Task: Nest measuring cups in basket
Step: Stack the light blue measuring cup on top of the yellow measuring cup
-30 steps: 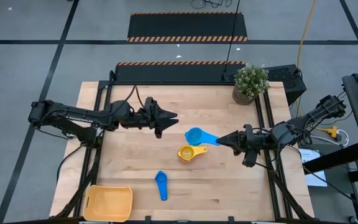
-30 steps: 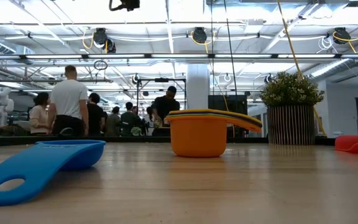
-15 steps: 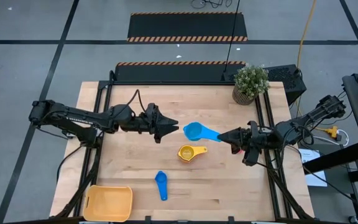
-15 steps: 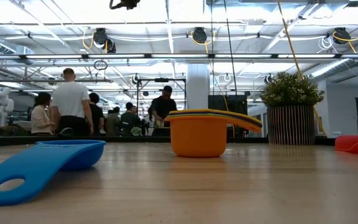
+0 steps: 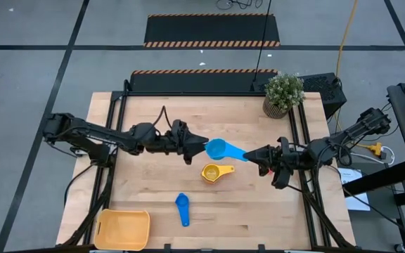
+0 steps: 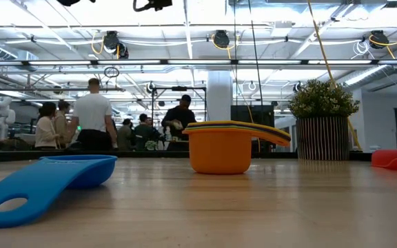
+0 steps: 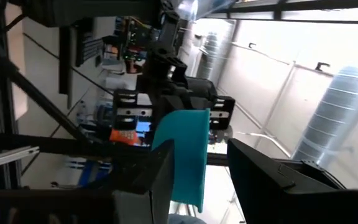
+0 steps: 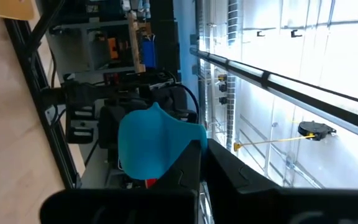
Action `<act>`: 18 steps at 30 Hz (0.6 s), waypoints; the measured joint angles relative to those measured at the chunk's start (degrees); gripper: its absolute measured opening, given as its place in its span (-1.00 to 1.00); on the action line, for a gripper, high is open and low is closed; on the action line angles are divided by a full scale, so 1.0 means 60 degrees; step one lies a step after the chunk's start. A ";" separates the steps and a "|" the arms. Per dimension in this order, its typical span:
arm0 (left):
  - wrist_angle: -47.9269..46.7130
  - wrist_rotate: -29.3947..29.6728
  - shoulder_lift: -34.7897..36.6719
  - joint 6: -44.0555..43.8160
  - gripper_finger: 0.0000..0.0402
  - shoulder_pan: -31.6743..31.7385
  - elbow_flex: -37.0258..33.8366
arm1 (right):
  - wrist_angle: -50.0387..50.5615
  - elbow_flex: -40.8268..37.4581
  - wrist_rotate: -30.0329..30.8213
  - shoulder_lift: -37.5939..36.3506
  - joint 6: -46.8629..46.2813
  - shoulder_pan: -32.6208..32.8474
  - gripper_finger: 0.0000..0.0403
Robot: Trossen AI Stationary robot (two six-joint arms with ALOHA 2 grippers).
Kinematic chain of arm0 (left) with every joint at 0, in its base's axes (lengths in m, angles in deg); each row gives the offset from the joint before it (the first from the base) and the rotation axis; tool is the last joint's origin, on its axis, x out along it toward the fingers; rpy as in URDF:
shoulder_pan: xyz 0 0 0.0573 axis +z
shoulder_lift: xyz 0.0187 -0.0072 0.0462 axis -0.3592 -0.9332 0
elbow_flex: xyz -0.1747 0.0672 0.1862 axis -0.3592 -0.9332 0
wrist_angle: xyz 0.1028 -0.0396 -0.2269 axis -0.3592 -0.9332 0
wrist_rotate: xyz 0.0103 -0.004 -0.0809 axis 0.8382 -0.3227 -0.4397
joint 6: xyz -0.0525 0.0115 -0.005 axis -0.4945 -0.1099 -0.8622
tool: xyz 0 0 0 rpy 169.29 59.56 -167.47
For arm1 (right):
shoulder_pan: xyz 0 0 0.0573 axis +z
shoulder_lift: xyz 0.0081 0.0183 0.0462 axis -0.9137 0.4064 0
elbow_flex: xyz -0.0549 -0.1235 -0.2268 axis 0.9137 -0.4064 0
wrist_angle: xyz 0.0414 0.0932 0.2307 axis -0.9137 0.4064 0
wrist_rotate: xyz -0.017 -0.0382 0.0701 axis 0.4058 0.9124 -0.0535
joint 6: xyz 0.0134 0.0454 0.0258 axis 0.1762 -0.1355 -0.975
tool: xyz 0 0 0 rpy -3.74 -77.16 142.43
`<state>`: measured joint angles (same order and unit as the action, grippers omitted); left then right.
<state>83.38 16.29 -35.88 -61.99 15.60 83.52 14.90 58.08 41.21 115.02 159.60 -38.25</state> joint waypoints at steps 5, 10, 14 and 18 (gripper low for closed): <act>0.0222 -0.0153 0.0006 0.0175 -0.26 0.0000 0.0004 | -0.0009 0.0000 -0.0031 0.0007 -0.0164 0.0005 -1.00; 0.0491 -0.0460 0.0014 0.0204 -0.26 0.0004 0.0004 | -0.0018 0.0000 -0.0040 -0.0001 -0.0181 0.0007 -1.00; 0.0507 -0.0757 0.0010 0.0195 -0.26 0.0004 0.0004 | -0.0011 0.0000 -0.0040 -0.0002 -0.0181 0.0011 -1.00; 0.0509 -0.0957 0.0010 0.0163 -0.26 0.0004 0.0004 | -0.0004 0.0000 -0.0036 -0.0008 -0.0181 0.0013 -1.00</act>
<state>86.43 10.55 -35.82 -61.01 15.62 83.54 14.88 58.08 40.99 114.98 158.51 -38.18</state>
